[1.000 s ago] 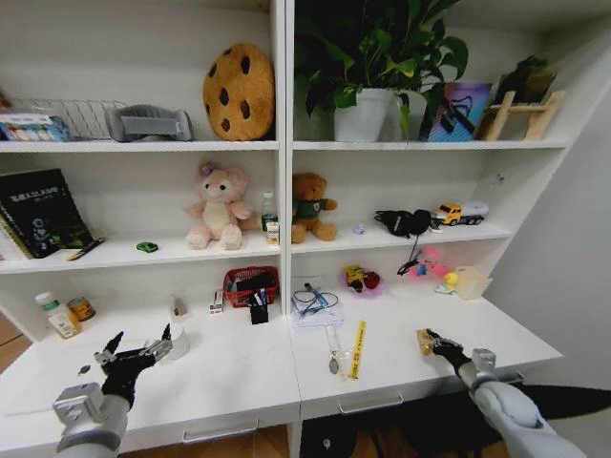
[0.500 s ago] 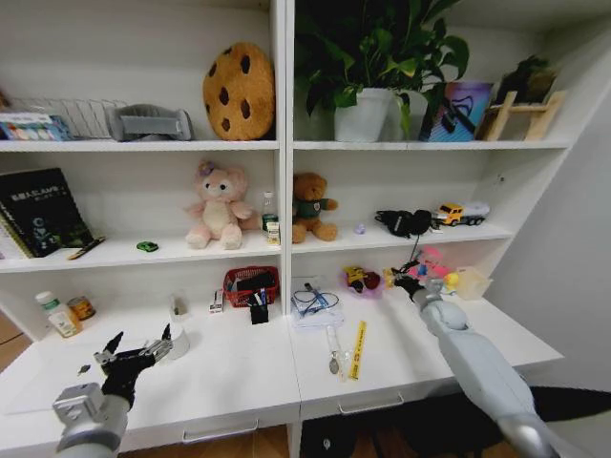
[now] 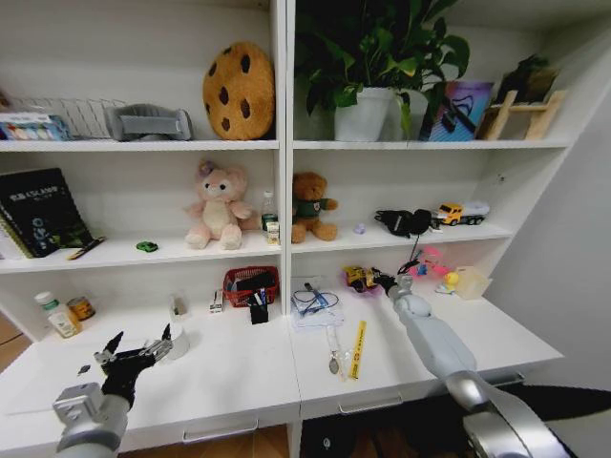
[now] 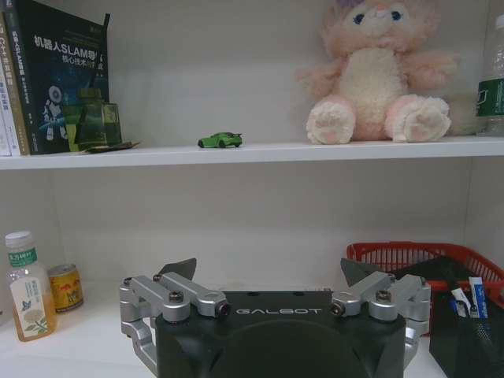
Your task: Organize the objects on the table.
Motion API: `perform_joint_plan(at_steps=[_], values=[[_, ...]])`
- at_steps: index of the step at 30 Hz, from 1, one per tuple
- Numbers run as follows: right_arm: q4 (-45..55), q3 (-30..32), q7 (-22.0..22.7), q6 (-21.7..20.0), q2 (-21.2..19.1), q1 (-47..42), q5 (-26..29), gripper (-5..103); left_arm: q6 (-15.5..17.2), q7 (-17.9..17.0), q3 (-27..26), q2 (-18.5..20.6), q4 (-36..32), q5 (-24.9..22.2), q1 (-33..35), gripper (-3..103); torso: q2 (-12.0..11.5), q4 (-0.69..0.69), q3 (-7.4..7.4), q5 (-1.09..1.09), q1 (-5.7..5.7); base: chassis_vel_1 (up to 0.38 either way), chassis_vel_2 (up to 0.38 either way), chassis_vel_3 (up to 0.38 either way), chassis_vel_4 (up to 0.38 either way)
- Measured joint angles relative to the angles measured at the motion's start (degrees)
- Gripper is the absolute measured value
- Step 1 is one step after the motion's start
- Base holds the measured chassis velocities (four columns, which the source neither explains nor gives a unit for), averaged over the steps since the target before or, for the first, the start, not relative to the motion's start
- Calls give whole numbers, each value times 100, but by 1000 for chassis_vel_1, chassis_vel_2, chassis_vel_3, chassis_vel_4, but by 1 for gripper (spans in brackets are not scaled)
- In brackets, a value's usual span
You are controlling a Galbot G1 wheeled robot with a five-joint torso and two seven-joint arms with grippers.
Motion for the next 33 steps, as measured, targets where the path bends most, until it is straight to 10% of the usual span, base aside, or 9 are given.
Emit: perform_joint_plan(at_steps=[9,17,24,33], values=[[70,74,123,239,3,-245,-190,27,0,0,0,0,0,0,0,100,0,1,0,3,-1,0,0,0,0],[2471,470,752,173,-1025,-1744,-103,59,0,0,0,0,0,0,0,100,0,1,-1,-1,-1,0,0,0,0],[5193,2089,1087,229,-1691,-4444,-113,91,0,0,1,0,0,0,0,100,2,-1,-2,0,-3,0,0,0,0],[7368,3604,1111,162,-1304,-6910,81,100,0,0,0,0,0,0,1,100,2,0,-1,3,-2,0,0,0,0]])
